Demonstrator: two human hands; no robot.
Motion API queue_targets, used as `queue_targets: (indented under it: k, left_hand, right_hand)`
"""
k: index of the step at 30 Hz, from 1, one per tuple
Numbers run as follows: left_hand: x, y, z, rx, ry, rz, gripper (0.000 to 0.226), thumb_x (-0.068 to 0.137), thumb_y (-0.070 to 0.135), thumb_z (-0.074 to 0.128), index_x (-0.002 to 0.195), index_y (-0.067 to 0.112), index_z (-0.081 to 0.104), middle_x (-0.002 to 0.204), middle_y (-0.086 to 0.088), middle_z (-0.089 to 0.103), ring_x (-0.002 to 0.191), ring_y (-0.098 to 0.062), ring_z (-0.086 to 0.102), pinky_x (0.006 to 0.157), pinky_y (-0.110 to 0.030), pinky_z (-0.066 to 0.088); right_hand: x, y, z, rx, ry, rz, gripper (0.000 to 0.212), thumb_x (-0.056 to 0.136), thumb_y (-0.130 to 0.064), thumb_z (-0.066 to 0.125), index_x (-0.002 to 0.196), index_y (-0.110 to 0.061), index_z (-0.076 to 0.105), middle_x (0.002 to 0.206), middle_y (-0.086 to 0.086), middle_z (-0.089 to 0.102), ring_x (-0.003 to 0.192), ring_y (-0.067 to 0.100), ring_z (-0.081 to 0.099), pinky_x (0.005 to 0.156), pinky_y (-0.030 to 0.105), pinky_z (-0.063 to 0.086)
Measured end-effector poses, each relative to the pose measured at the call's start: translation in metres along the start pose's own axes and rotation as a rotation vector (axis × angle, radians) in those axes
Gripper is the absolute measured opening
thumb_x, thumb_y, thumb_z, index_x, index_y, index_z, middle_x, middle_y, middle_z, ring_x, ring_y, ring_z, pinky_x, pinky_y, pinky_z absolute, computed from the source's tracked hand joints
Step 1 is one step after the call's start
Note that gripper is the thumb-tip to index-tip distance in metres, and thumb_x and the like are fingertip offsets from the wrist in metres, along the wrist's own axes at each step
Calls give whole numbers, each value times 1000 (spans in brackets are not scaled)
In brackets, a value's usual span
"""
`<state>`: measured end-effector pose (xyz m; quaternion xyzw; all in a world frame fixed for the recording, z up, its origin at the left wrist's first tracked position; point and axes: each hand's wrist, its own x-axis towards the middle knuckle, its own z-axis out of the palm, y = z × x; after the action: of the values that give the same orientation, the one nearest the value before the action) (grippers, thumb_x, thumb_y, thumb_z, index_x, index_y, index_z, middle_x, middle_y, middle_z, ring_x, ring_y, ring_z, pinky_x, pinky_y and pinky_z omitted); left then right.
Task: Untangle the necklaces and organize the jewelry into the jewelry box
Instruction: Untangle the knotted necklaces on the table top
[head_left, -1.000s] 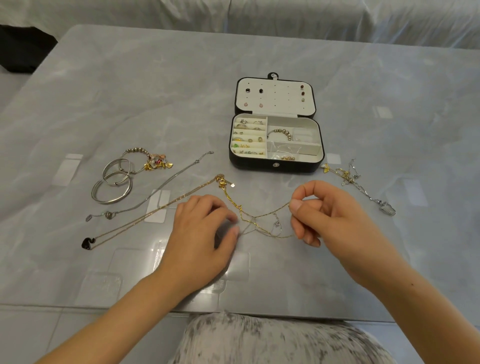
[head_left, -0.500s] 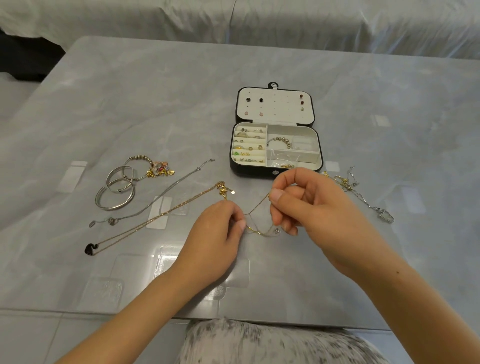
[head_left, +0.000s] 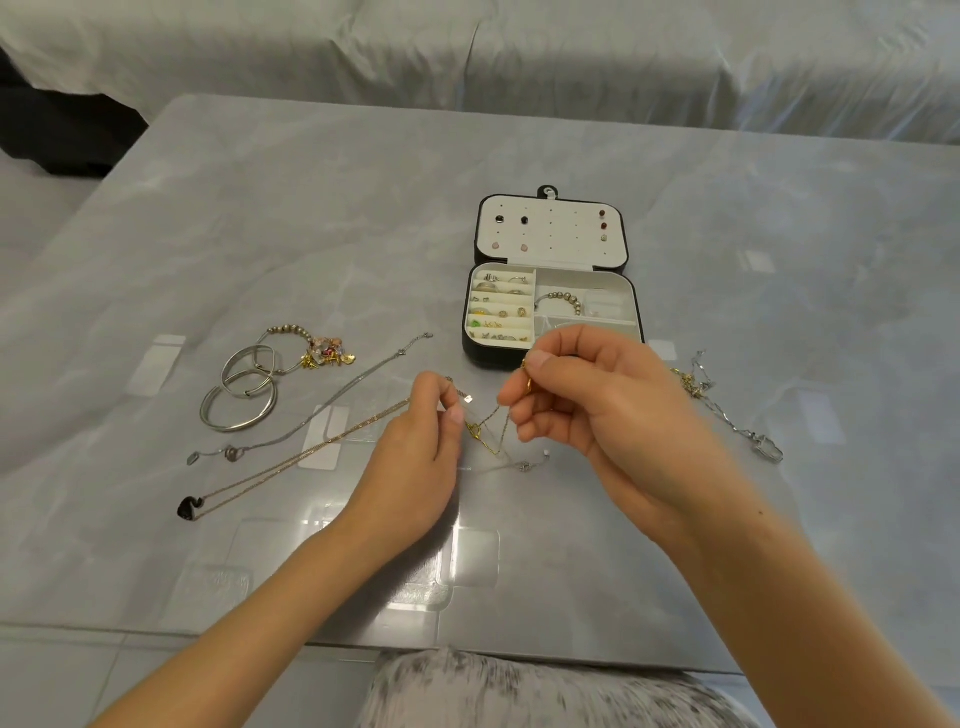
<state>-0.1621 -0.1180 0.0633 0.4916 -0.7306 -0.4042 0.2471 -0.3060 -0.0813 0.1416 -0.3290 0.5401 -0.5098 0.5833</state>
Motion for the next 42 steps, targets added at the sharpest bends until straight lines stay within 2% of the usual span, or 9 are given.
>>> queue_targets:
  k: [4, 11, 17, 21, 23, 26, 32, 37, 42]
  left_hand:
    - [5, 11, -7, -145, -64, -126, 18, 99, 16, 36, 83, 24, 37, 44, 12, 45, 42, -3, 39, 49, -22, 33]
    - [13, 29, -24, -173, -106, -175, 10, 99, 18, 40, 91, 13, 43, 42, 9, 44, 39, -6, 38, 44, -19, 33]
    - [10, 43, -28, -173, -122, -156, 13, 99, 18, 40, 86, 18, 42, 41, 10, 44, 38, -6, 37, 41, -18, 32]
    - [5, 51, -31, -227, -150, -163, 15, 99, 20, 40, 84, 21, 43, 42, 9, 41, 38, -8, 35, 40, -18, 30]
    - [3, 55, -34, -266, -166, -189, 14, 99, 19, 40, 85, 18, 43, 43, 9, 39, 38, -9, 33, 38, -18, 28]
    - [1, 56, -36, -288, -159, -222, 13, 99, 17, 40, 87, 15, 43, 44, 8, 38, 38, -8, 32, 36, -16, 27]
    - [-6, 53, -32, -196, -178, -203, 15, 98, 19, 41, 84, 18, 44, 43, 10, 43, 39, -8, 37, 41, -19, 33]
    - [-6, 50, -29, -32, -206, -109, 16, 95, 21, 46, 80, 22, 48, 48, 13, 47, 44, -3, 41, 52, -23, 36]
    - [-9, 57, -26, 35, -225, -66, 13, 94, 21, 48, 81, 22, 49, 56, 8, 46, 54, -10, 41, 57, -25, 36]
  right_hand:
    - [1, 2, 2, -146, -36, -28, 12, 91, 1, 50, 82, -5, 55, 65, 6, 68, 56, 12, 60, 55, 21, 53]
    - [9, 15, 2, -459, -60, -30, 18, 89, 1, 51, 76, -11, 54, 77, 11, 71, 67, 21, 66, 66, 32, 57]
    - [15, 26, 4, -479, -90, -37, 14, 90, 0, 51, 81, -9, 57, 72, 9, 67, 68, 13, 66, 68, 34, 58]
    - [10, 26, 2, -451, -230, 45, 36, 92, 7, 36, 115, -9, 58, 107, 9, 67, 85, 17, 69, 65, 33, 59]
    - [6, 23, 0, -488, -280, 111, 53, 89, 11, 34, 133, -15, 47, 134, 5, 53, 82, 17, 70, 55, 30, 56]
    - [-2, 18, -2, -590, -222, 111, 61, 88, 12, 31, 140, -19, 37, 146, 0, 40, 74, 17, 69, 51, 27, 54]
    - [-22, 16, -15, -520, -113, 152, 53, 94, 6, 33, 139, -21, 39, 138, -1, 47, 70, 10, 67, 47, 22, 52]
    - [-31, 29, -26, -776, -27, -10, 34, 91, -9, 53, 119, -27, 56, 94, -10, 63, 62, 12, 67, 51, 12, 45]
    - [-35, 37, -31, -607, 81, -18, 31, 84, 3, 58, 99, -24, 62, 89, 0, 66, 62, 14, 67, 50, 18, 50]
